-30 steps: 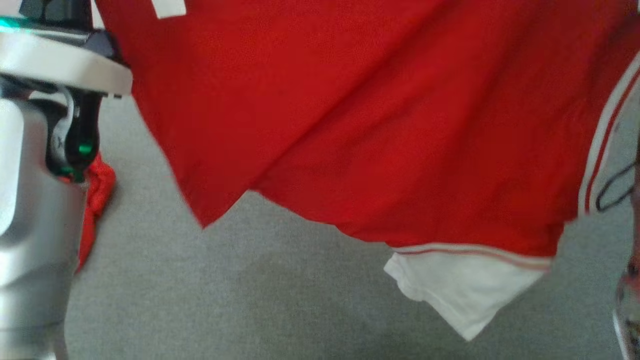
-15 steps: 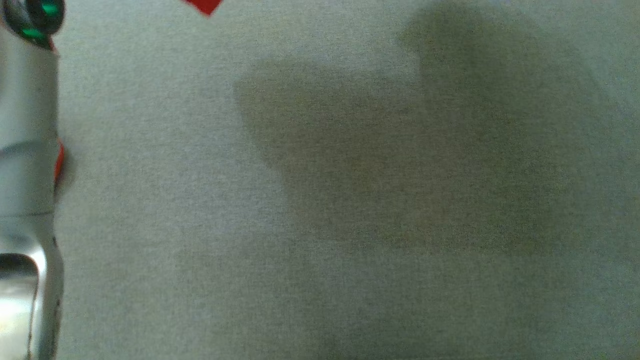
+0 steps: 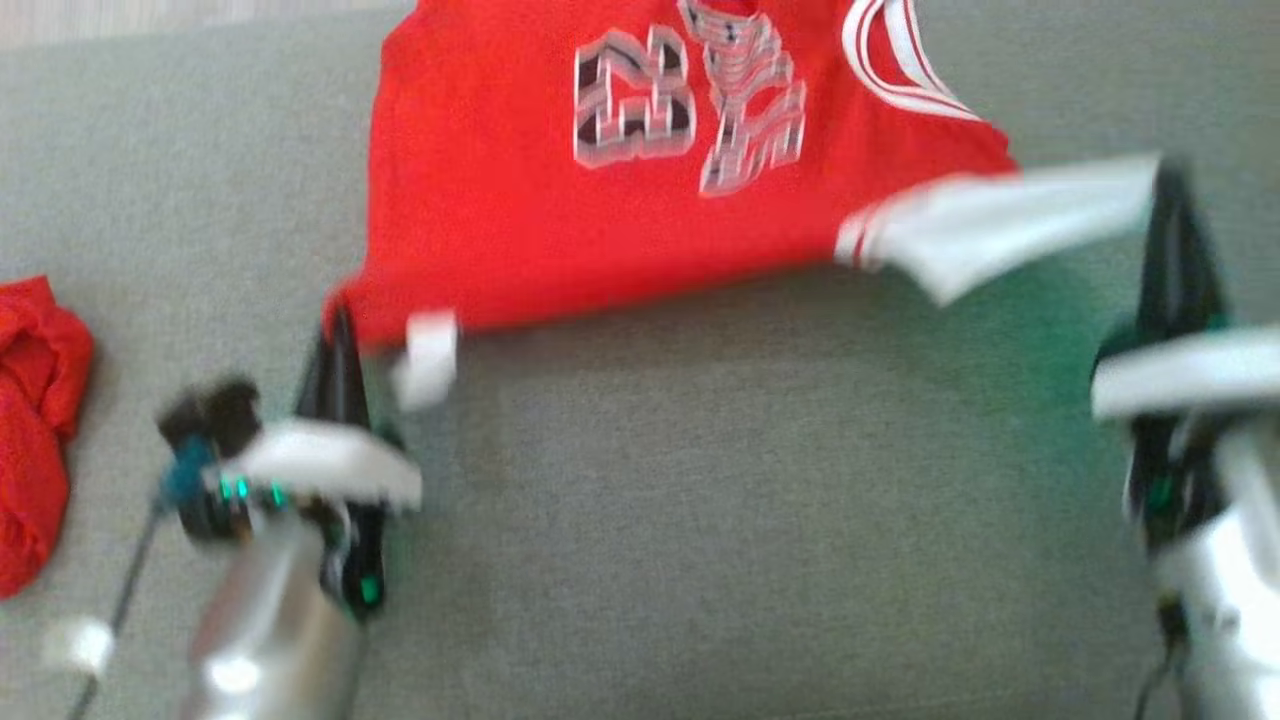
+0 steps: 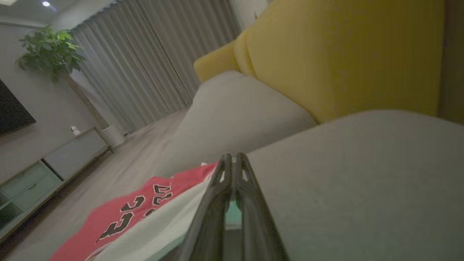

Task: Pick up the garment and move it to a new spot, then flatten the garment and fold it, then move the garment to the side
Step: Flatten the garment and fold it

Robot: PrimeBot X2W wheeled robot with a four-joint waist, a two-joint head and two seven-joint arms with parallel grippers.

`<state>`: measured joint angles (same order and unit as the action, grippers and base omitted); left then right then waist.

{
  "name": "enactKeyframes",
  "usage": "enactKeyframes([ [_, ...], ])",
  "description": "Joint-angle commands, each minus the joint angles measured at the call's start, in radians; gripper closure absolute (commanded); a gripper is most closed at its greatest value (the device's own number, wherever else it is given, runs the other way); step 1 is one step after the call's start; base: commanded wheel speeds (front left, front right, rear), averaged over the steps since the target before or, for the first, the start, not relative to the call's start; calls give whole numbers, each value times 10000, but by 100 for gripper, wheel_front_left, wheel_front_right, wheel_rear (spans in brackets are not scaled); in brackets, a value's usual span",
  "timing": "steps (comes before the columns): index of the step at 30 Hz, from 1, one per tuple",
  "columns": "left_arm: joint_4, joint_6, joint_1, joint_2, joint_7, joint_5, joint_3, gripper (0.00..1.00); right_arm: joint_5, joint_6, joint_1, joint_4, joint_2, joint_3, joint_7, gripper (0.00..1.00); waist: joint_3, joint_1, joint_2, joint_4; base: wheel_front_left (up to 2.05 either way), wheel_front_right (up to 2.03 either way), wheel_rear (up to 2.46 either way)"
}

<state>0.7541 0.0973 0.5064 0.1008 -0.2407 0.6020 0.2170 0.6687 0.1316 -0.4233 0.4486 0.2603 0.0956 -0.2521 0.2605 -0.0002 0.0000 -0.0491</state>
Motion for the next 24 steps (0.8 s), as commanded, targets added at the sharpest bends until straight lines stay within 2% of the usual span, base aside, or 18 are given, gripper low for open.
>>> enactKeyframes([
  [1, -136, 25, -225, 168, -197, 97, -560, 100, 163, -9, 439, -565, 27, 170, -86, 100, -238, 2, 0, -106, 0, 0, 0],
  [4, -348, 27, -1268, -94, -205, 2, -963, 100, 413, -9, 1644, -753, -110, 239, -90, 100, -532, 2, 0, -118, 0, 0, 0],
  [13, -1295, 185, -3404, -445, -208, -607, -1606, 100, 573, -9, 3704, -1161, -288, 500, -92, 100, -1534, 2, 0, 31, 0, 0, 0],
  [24, -2545, 306, -5422, -502, -209, -392, -1310, 100, 756, -9, 5912, -1782, -249, 450, 254, 100, -2599, 2, 0, 199, 0, 0, 0],
])
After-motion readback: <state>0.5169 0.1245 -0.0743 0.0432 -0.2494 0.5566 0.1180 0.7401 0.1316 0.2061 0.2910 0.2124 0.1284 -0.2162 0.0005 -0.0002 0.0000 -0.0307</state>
